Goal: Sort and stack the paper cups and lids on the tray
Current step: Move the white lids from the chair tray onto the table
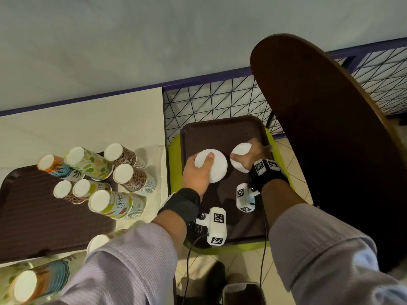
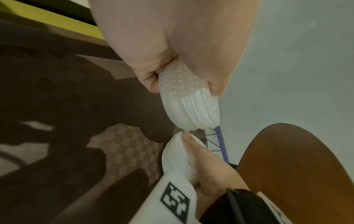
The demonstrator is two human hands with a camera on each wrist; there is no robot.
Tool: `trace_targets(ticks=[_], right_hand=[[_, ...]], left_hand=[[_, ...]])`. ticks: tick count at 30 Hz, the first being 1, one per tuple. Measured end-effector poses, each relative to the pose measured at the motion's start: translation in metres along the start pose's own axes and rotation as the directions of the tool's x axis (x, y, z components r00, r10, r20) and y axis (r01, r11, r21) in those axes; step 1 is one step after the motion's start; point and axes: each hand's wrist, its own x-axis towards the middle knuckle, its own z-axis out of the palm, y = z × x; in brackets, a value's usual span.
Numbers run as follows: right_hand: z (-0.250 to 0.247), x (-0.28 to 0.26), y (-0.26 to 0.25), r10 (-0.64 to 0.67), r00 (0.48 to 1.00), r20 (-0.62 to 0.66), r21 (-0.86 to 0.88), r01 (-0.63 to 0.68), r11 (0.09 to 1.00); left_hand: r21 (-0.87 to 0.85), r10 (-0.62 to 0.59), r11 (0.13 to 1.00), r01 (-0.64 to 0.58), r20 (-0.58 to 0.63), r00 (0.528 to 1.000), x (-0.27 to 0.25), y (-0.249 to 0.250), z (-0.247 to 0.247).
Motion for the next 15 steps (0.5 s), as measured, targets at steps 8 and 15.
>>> trace_targets(ticks=[8,15], right_hand=[[-0.001,-0.077,0.006,-0.054,0.985,-0.164,0.339,0.108,0.935],[-0.02,-0.206,0.008,-0.101,0.953,-0.285,0.581,0.256,0.773]], left_hand=[[-0.137,-0.057,0.989,0.053,-0.025,0.998,-0.065,0.035,-0.028],[-0.13,0.126,0.985,-0.116,0.065,0.99,-0.154,0.076,-0.098]])
